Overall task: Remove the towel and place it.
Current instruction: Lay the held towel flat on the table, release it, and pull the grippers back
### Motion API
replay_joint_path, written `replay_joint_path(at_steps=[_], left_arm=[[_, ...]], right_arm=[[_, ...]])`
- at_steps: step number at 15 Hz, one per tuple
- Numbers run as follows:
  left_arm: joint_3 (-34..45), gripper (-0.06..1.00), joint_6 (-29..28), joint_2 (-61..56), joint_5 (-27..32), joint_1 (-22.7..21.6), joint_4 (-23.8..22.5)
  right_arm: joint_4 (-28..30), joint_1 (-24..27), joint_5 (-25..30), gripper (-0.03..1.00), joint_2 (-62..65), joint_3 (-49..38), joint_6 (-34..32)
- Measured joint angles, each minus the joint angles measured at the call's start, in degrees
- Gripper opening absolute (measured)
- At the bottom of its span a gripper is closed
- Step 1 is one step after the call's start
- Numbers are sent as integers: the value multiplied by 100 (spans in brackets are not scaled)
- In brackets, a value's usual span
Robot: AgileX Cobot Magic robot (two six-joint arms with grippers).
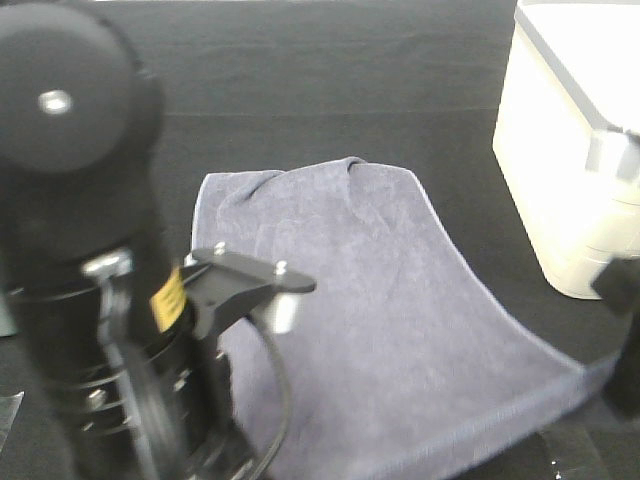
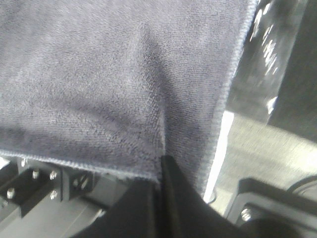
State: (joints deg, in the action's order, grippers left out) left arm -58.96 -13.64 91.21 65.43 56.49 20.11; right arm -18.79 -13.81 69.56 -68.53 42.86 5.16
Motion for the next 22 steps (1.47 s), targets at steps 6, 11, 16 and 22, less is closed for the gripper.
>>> replay_joint_path(at_steps=[6,11,16,22], left_arm=[[556,0,-34,-155,-92,0,556],[561,0,-29,-195,-34,435,527],[561,0,-716,-201,-29,510,-395],[561,0,-1020,-201,-6,516,-493]], right_arm=[[-355,0,11,0,138,-539,52],[-441,0,17,0,138,-1031,57],[-722,0,17,0,143,-1255,195],[-802,0,11,0,143,-1295,201]])
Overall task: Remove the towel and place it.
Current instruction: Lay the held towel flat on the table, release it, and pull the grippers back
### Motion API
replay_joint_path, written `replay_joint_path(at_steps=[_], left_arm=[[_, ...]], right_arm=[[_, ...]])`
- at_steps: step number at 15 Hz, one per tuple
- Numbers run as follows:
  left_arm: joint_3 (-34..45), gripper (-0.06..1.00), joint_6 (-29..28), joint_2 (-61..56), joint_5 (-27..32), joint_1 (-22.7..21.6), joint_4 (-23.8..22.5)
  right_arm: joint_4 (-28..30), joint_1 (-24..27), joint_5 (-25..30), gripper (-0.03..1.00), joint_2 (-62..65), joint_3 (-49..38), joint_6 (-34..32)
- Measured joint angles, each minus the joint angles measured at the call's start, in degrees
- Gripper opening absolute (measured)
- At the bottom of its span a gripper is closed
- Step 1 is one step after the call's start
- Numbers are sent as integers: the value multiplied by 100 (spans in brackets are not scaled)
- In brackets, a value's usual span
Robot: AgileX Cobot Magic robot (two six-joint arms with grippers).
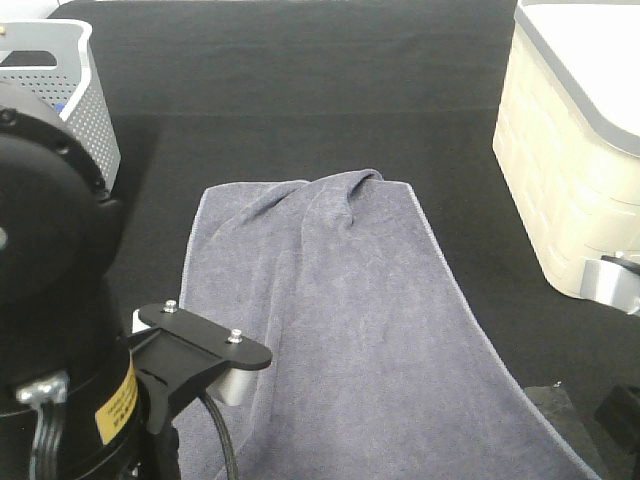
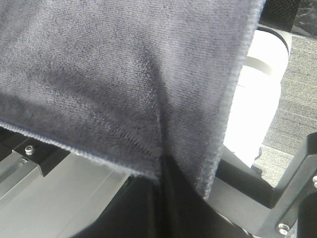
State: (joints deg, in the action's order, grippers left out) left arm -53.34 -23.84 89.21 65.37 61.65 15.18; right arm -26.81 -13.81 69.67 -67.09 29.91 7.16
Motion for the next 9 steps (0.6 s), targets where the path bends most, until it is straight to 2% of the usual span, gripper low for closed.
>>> replay_joint_path(at_steps=[2,3,4,5,6,7,8,9], left_arm=[[0,0,-97,0,6,0,0],[6,2,-132,0,34,0,0],[23,10,-143,0,172,0,-52],[57,23,-143,0,315,0,-115],[63,47,-143,0,361,0,-143],[63,62,-120,0,372,0,-149],[63,74,-69,0,384,0,-155],[63,79,-17,0,390,0,-160]], right_arm=[[0,0,0,0,0,0,0],[11,0,0,4,0,0,0],[138,0,-11,14,0,0,-6],[223,6,-17,29,0,0,-6],[252,6,-23,59,0,0,-6],[258,6,-23,72,0,0,-6],[258,6,-23,80,0,0,-6],[241,6,-23,83,0,0,-6]])
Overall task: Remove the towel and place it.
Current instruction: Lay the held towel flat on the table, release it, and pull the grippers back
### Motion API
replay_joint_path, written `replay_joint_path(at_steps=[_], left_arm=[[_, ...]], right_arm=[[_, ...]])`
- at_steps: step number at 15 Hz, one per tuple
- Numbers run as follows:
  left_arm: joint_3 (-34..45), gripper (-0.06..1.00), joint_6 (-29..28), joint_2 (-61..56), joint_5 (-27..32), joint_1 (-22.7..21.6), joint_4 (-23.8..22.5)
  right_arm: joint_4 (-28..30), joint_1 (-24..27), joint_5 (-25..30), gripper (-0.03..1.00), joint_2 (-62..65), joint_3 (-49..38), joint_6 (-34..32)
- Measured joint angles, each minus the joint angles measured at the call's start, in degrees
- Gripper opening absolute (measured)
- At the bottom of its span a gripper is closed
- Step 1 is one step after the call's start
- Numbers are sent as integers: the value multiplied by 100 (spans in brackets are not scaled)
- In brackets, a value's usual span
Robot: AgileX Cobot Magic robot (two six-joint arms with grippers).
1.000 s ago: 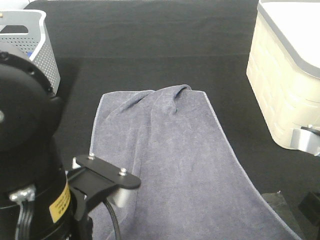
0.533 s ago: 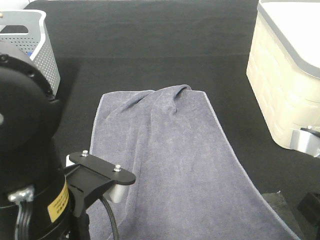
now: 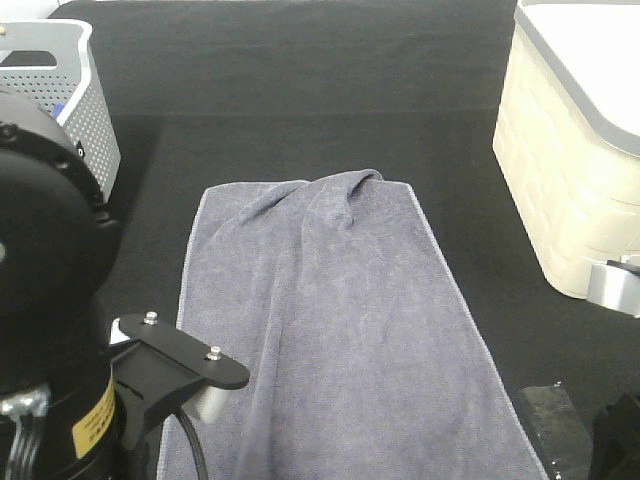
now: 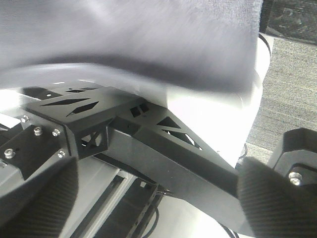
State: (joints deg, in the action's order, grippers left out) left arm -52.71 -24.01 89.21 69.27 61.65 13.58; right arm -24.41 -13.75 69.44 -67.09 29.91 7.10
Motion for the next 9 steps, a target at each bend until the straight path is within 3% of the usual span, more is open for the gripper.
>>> replay_joint_path(at_steps=[9], left_arm=[[0,82,115,0,23,0,-138]], right_arm=[[-63,0,0,86,0,6,23]])
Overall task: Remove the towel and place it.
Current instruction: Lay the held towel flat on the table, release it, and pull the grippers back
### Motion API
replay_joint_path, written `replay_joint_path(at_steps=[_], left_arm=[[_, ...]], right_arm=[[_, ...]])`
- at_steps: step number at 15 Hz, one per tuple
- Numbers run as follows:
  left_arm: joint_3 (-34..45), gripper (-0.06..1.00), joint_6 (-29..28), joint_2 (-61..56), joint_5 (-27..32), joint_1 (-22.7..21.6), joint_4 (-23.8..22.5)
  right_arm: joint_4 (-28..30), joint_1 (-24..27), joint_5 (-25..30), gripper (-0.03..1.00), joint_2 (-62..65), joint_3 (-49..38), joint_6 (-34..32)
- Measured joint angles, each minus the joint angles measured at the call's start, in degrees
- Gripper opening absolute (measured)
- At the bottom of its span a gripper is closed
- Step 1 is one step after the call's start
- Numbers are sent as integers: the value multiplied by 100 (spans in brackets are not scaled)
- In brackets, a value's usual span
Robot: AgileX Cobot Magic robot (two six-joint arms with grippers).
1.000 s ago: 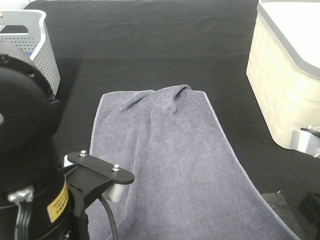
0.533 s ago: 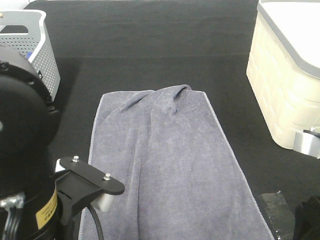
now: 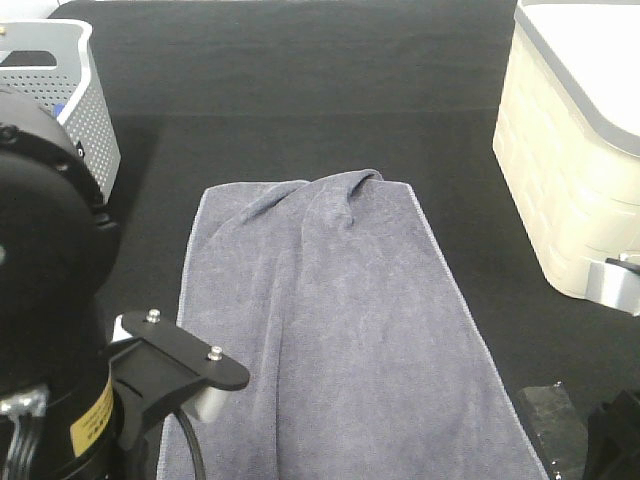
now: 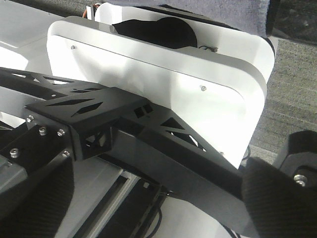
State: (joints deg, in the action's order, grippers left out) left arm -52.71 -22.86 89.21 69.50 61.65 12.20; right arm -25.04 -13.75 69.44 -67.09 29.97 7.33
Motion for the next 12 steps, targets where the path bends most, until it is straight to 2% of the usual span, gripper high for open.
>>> replay_joint_path(at_steps=[3,5,7,10,12], left_arm=[[-315,82,0,-74,-34,0,-504],[-470,82,126,-143,-350,0,-625],[-584,82,97,-149,-544,-11,-1100],[-1037,82,-178,-149,-630,-527,-1816],[-1346,82,-178,-149,-819,-1049,-1925]], right_arm=[[6,0,11,85,0,435,126],[57,0,-120,83,-6,831,126],[138,0,-372,78,-11,1283,126],[155,0,-504,72,-143,1982,126],[195,0,-504,70,-453,2412,126]])
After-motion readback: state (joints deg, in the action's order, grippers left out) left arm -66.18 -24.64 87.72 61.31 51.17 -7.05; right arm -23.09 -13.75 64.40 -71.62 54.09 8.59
